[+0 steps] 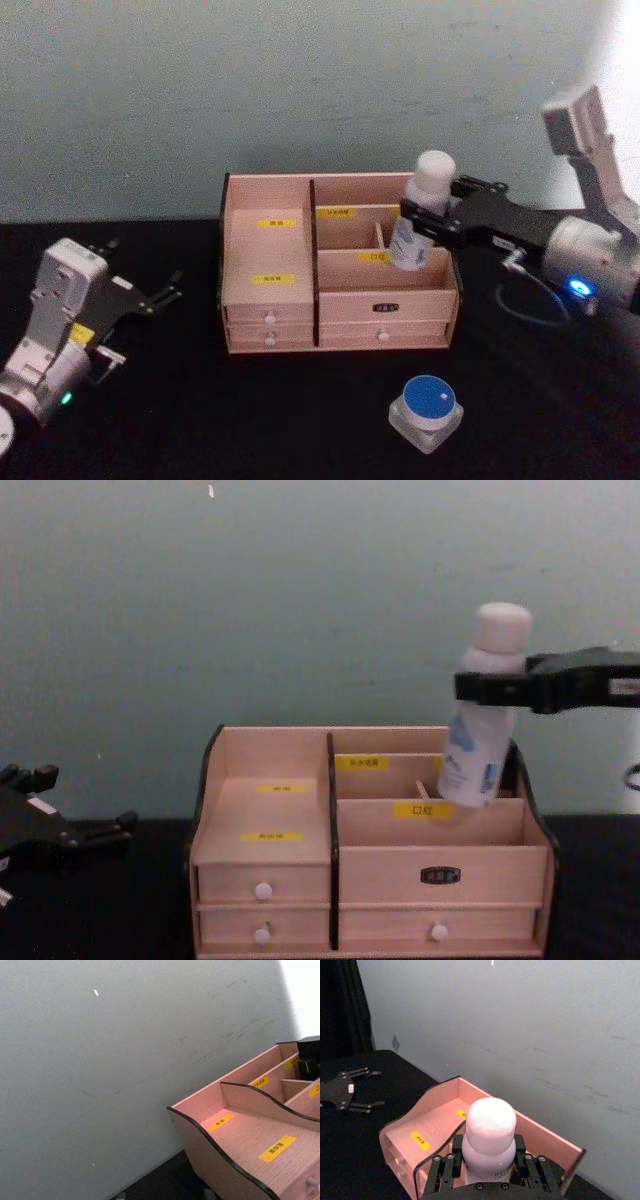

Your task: Pick up the facial cleanser and watermelon frost from the table and place them into the tiered storage box.

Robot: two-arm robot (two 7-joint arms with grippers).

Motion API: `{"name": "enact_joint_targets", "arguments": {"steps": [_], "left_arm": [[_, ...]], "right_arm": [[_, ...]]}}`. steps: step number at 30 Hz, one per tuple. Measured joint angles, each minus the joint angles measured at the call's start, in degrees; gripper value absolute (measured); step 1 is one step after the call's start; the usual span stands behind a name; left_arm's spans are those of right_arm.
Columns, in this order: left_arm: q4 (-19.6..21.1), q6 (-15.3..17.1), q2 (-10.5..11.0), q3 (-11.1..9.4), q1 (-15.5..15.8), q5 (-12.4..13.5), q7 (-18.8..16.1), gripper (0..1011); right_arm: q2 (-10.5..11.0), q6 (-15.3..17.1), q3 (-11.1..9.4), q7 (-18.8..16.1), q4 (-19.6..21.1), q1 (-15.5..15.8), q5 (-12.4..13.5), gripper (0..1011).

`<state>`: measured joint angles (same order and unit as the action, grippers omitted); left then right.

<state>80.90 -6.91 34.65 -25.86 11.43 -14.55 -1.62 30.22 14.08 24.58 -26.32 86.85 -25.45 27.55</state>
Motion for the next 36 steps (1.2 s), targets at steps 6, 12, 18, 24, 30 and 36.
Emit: {"name": "enact_joint_targets", "arguments": {"steps": [6, 12, 18, 24, 30, 36], "left_arm": [[0.0, 0.0, 0.0, 0.0, 0.0, 0.0, 0.0, 1001], [0.0, 0.0, 0.0, 0.0, 0.0, 0.0, 0.0, 1001], [0.0, 0.0, 0.0, 0.0, 0.0, 0.0, 0.0, 1001], [0.0, 0.0, 0.0, 0.0, 0.0, 0.0, 0.0, 1001], [0.0, 0.0, 0.0, 0.0, 0.0, 0.0, 0.0, 1001], [0.0, 0.0, 0.0, 0.0, 0.0, 0.0, 0.0, 1001]], "right_arm": [[-3.5, 0.1, 2.5, -0.4, -4.2, -4.3, -1.5, 601], [-6.7, 0.9, 3.9, 0.0, -8.3, -7.5, -2.4, 601], [-9.3, 1.7, 4.4, 0.8, -11.9, -9.9, -3.2, 601], [-10.6, 2.0, 4.4, 1.1, -13.9, -11.2, -3.5, 601], [-11.7, 2.4, 4.4, 1.2, -15.5, -12.2, -3.9, 601], [-12.1, 2.7, 4.3, 1.2, -16.4, -12.4, -4.3, 601]]}}
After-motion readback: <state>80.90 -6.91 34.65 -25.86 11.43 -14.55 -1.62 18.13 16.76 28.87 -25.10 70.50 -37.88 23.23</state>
